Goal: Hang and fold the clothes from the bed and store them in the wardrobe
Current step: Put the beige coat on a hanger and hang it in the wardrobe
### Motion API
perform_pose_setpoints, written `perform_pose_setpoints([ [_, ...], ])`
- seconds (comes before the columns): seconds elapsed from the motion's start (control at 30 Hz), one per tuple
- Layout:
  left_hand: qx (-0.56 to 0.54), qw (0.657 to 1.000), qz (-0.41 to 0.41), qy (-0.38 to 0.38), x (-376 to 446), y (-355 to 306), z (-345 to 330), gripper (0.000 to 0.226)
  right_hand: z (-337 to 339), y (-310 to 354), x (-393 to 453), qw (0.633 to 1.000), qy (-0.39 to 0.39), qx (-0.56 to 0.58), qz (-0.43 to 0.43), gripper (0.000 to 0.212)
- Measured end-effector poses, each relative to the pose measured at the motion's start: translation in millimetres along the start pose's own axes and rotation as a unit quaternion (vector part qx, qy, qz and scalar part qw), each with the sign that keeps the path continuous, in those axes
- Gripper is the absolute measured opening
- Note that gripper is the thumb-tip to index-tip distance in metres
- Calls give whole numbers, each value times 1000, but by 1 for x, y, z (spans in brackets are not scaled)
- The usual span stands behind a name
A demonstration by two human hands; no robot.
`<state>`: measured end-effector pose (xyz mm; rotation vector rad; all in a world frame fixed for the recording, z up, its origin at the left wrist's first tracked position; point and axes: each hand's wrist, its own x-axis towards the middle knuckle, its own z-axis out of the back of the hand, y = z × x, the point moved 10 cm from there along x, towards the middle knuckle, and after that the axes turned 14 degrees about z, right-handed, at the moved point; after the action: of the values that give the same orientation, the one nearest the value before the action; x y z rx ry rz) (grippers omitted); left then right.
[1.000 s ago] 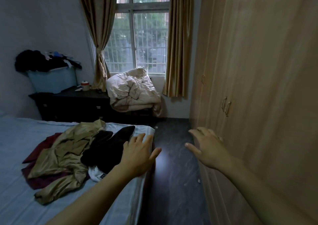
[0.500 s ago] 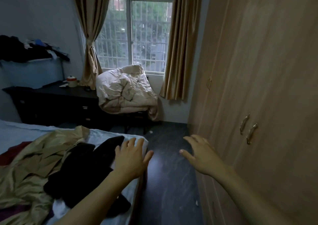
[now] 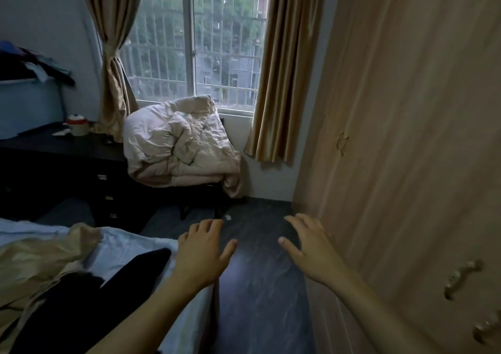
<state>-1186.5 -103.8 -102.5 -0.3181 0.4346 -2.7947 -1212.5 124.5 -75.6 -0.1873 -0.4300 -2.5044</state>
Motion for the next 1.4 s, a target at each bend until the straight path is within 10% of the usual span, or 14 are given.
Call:
perform_pose_setpoints([
  [0.63, 15, 997, 35, -66, 362, -100, -84, 58, -3, -217, 349, 995, -31, 69, 67, 69],
  [1.4, 40, 975, 215, -48, 716, 83, -144, 66, -171, -212, 788, 964, 85, 60, 245, 66],
])
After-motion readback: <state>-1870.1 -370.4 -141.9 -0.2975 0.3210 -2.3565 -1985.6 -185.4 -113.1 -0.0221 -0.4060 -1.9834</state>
